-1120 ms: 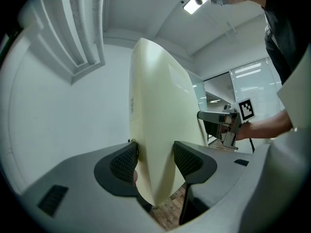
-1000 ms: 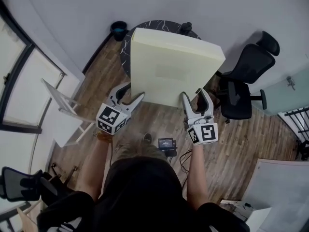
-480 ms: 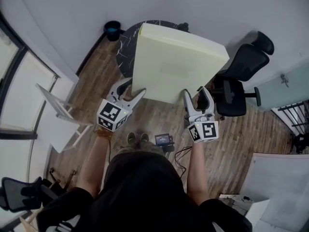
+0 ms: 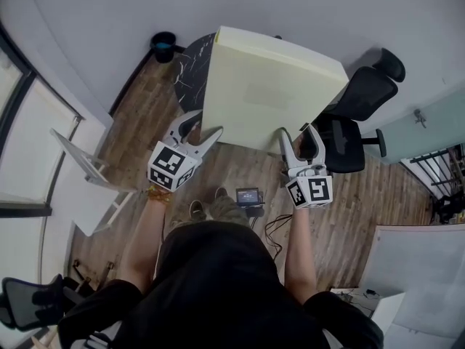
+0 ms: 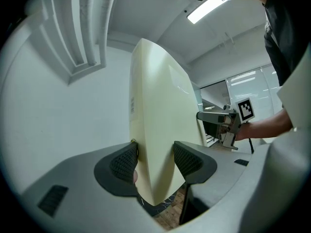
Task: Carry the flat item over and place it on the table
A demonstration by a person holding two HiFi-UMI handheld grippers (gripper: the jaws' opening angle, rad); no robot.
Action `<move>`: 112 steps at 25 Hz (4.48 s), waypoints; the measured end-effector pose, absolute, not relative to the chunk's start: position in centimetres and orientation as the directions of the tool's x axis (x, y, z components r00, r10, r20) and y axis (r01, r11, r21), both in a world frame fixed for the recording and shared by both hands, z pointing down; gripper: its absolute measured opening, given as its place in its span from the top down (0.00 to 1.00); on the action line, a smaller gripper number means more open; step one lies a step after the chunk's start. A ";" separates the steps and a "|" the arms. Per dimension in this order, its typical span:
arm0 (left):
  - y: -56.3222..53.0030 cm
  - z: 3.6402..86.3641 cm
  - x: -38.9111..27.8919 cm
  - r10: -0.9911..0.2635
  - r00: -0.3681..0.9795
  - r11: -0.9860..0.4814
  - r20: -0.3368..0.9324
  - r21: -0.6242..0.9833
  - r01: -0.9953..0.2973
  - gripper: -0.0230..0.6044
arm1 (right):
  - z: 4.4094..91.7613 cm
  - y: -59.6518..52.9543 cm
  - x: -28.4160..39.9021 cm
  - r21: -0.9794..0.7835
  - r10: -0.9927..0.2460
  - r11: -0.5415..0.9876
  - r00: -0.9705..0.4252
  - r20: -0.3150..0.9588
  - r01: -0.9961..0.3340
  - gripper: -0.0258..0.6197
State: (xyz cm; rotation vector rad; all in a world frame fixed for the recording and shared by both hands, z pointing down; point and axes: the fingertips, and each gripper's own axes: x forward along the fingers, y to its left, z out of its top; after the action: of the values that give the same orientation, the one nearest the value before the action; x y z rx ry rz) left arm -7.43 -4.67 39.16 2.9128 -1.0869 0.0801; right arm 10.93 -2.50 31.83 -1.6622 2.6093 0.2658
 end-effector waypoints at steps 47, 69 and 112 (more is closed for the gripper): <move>-12.0 42.7 -6.1 -0.637 0.760 -0.761 0.132 0.053 -0.647 0.59 | 35.3 -10.1 12.5 0.080 -0.893 0.436 -0.441 -0.083 -0.897 0.56; -15.8 46.1 -4.5 -0.608 0.768 -0.764 0.200 0.116 -0.635 0.58 | 38.9 -14.4 14.4 -0.011 -0.904 0.426 -0.426 -0.035 -0.905 0.56; -22.6 55.1 -1.0 -0.526 0.757 -0.718 0.388 0.275 -0.640 0.58 | 49.2 -23.0 18.5 -0.184 -0.875 0.413 -0.445 0.191 -0.892 0.57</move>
State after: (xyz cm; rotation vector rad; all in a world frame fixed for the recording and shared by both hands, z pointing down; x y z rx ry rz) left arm -1.03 -22.56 55.08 2.5606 -0.8898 0.3983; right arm 18.47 -23.03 49.20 -1.6870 2.6953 -0.4164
